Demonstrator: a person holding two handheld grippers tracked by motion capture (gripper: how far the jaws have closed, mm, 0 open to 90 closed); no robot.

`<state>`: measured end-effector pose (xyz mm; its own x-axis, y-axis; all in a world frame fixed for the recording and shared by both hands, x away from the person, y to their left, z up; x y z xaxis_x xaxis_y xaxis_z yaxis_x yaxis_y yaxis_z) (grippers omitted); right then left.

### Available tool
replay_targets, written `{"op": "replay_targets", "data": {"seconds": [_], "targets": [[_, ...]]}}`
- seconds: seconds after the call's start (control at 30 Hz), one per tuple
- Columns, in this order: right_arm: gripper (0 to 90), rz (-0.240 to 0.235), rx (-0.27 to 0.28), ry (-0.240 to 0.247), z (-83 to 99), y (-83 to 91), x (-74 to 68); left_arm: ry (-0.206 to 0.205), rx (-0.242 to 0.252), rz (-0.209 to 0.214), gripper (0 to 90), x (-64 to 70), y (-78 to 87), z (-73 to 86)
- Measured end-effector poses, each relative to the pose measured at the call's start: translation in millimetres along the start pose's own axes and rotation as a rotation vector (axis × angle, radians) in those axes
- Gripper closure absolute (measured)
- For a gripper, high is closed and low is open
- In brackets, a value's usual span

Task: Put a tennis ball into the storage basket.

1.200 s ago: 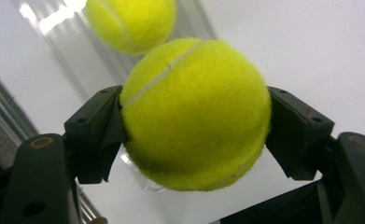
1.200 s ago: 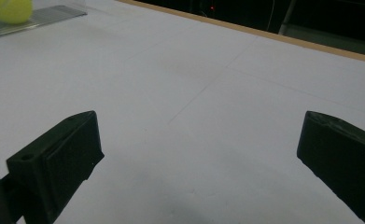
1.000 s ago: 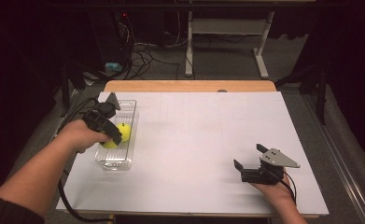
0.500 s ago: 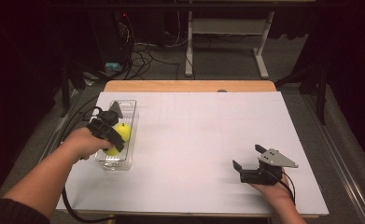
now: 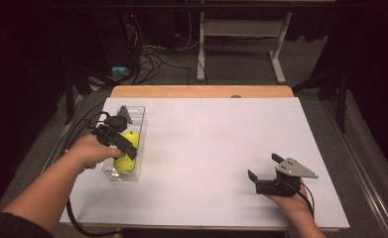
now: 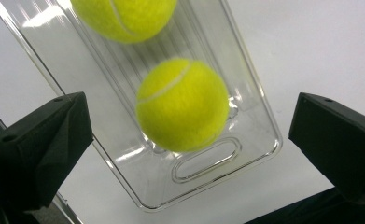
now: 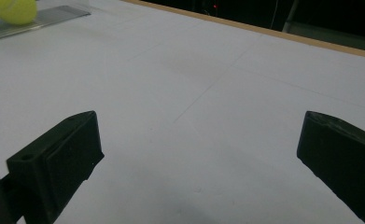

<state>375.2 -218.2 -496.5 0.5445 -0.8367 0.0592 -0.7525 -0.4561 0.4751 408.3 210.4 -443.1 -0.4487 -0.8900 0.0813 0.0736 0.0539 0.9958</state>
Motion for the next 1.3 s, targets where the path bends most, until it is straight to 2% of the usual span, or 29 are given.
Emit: {"op": "replay_targets", "data": {"seconds": [0.17,0.37,0.7,0.9,1.03,1.1,1.23,1.3], "targets": [[0.0,-0.003,0.0,-0.001,-0.1,0.5,-0.2,-0.026,0.035,0.02,0.6,11.5,3.7,-6.6],[0.0,-0.003,-0.001,0.005,0.0,-0.5,-1.1,-0.08,0.044,0.026,0.5,33.0,-0.3,-16.0],[0.0,-0.004,-0.007,0.006,1.0,-0.9,-1.7,-0.187,0.059,0.053,0.1,85.4,-8.3,-37.6],[0.0,-0.007,-0.006,0.012,1.0,-1.1,-2.7,-0.237,0.067,0.074,0.0,110.7,-14.7,-46.2],[0.0,-0.007,-0.006,0.011,1.0,-0.9,-2.8,-0.263,0.089,0.088,0.0,122.1,-21.4,-50.7],[0.0,-0.009,-0.005,0.011,0.9,-0.6,-3.2,-0.267,0.121,0.087,0.0,126.2,-25.7,-53.2],[0.0,-0.009,-0.003,0.011,0.9,-0.9,-3.7,-0.27,0.156,0.08,0.0,130.0,-36.6,-55.7],[0.0,-0.012,-0.004,0.011,1.1,-1.1,-4.2,-0.267,0.192,0.081,0.0,130.4,-40.7,-57.5]]}}
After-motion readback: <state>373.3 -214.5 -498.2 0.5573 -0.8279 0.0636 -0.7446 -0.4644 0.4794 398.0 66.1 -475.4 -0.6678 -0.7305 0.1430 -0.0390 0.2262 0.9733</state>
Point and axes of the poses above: each handheld gripper's, and its own axes: y roughly backward along the jaws, z roughly out of its underside, x roughly to its right, the point moved 9 cm from there along -y, roughly forward along the jaws, and after that the axes turned 5 degrees about -x, right-handed, at the moved point
